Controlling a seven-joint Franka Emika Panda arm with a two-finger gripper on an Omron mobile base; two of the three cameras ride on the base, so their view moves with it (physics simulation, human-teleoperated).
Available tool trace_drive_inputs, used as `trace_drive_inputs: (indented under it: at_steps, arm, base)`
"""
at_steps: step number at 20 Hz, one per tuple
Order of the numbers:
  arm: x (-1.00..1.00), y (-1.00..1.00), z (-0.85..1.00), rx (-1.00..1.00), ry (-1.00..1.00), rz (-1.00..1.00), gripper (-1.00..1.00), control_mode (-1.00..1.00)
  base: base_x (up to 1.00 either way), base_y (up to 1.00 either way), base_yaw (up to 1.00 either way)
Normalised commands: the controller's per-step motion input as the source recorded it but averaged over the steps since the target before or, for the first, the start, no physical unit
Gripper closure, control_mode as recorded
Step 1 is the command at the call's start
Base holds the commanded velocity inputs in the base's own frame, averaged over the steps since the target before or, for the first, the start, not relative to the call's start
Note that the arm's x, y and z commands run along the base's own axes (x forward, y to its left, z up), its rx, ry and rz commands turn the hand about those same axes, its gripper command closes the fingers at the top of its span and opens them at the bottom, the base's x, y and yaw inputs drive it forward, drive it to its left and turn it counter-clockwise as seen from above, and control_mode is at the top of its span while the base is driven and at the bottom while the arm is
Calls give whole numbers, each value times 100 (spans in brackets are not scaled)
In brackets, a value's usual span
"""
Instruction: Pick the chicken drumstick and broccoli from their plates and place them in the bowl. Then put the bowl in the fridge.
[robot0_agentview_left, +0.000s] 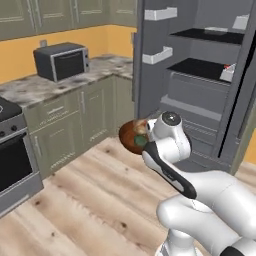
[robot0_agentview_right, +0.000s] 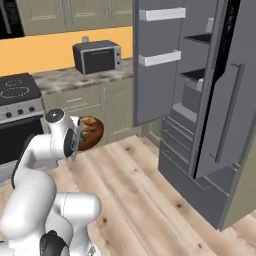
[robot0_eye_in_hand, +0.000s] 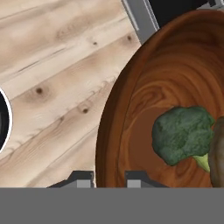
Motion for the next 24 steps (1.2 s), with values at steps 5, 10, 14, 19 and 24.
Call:
trace_drive_inputs:
  at_steps: [5,10,14,19,24]
  arm:
    - [0,0,0,0,0,0,100,100]
    - [0,0,0,0,0,0,100,100]
    - [0,0,0,0,0,0,100,100]
    - [0,0,0,0,0,0,100,100]
    - [0,0,0,0,0,0,100,100]
  base:
    - [60,30,-49]
    - [48,30,-62]
    - [47,29,-63]
    - [54,32,-53]
    - [64,37,-42]
